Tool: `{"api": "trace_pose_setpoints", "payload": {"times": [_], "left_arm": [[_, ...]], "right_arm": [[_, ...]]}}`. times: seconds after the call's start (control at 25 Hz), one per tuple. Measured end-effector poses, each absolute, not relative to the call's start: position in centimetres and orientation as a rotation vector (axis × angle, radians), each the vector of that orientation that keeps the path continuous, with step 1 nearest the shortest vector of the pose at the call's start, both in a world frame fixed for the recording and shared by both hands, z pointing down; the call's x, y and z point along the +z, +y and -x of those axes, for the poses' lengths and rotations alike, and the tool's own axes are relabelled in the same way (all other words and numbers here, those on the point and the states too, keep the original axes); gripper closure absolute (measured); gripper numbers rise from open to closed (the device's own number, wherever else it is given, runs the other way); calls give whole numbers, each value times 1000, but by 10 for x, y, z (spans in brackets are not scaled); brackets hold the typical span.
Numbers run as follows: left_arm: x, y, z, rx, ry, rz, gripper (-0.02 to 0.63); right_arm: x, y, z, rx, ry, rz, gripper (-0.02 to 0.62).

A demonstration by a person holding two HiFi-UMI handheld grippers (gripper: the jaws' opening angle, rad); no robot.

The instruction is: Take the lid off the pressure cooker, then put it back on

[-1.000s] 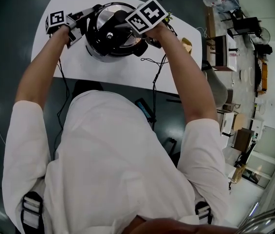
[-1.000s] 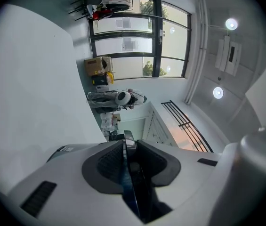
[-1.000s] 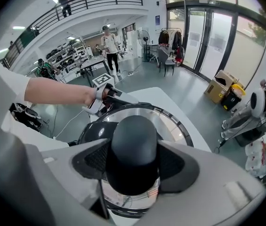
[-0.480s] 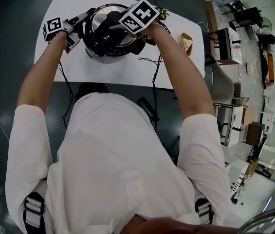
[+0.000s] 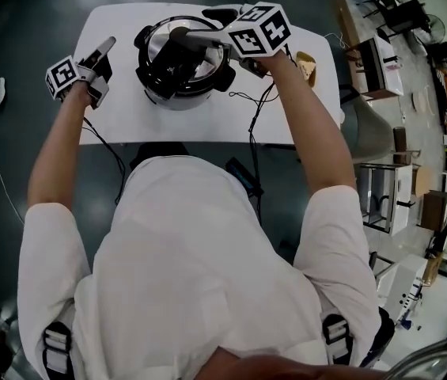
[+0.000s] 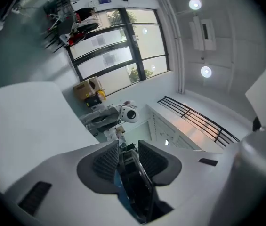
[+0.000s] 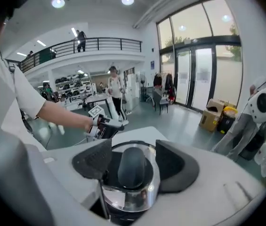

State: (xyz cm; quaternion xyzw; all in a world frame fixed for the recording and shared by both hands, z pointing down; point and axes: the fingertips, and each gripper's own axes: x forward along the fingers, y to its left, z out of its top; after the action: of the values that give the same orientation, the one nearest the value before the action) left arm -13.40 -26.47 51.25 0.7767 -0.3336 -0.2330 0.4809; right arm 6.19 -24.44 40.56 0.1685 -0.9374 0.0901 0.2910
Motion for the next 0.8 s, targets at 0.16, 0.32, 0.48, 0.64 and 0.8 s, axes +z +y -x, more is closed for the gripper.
{"api": "trace_pose_setpoints", "payload": {"times": [0.16, 0.32, 0.48, 0.64, 0.8], "left_arm": [[450, -241, 141, -633, -891, -2046, 491], [405, -219, 147, -498, -1140, -2368, 491], [365, -180, 115, -342, -1221, -2658, 491], [339, -141, 87, -205, -1312, -2860, 491], [334, -104, 71, -190, -1399, -2929, 494]], "right_arm": [[341, -239, -95, 176, -2728, -665, 302], [296, -218, -141, 90, -2952, -947, 304], [284, -177, -182, -29, -3023, -1239, 304], [294, -131, -204, -146, -2973, -1433, 306], [304, -88, -212, -293, -2875, -1521, 308]]}}
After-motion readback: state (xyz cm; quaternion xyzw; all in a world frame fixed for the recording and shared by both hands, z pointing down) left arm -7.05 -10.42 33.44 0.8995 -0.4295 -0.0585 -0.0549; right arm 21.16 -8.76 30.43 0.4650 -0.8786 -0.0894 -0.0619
